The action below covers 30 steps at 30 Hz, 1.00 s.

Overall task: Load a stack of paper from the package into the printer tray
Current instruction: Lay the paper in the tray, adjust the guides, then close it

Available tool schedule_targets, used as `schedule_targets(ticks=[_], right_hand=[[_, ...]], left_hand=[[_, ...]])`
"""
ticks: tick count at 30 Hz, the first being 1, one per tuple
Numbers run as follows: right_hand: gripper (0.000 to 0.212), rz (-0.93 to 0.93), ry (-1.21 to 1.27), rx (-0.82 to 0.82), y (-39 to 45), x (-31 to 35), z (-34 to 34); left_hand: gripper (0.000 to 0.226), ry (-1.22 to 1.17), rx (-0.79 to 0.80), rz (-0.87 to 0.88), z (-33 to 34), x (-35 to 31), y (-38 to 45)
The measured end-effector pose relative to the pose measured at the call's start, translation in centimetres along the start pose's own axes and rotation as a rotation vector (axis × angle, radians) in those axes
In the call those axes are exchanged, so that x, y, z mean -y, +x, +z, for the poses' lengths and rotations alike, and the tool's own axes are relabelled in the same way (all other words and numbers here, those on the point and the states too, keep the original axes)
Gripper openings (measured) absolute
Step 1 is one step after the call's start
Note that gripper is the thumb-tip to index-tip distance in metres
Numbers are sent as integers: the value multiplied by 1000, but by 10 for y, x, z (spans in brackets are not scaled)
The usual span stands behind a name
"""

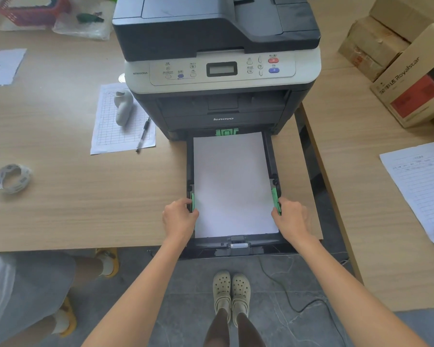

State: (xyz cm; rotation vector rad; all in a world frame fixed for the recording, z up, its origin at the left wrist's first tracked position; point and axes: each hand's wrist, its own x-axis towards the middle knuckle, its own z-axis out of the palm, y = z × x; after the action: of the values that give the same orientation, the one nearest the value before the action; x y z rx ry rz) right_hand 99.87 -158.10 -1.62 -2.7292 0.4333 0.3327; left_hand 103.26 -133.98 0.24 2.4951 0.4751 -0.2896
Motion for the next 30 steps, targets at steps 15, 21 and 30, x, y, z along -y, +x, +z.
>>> schedule_targets(ticks=[15, 21, 30], right_hand=[[17, -15, -85, 50, 7, 2, 8], [15, 19, -98, 63, 6, 8, 10], [20, 27, -9, 100, 8, 3, -2]], left_hand=[[33, -19, 6, -10, 4, -1, 4], [32, 16, -2, -4, 8, -4, 1], [17, -25, 118, 79, -8, 3, 7]])
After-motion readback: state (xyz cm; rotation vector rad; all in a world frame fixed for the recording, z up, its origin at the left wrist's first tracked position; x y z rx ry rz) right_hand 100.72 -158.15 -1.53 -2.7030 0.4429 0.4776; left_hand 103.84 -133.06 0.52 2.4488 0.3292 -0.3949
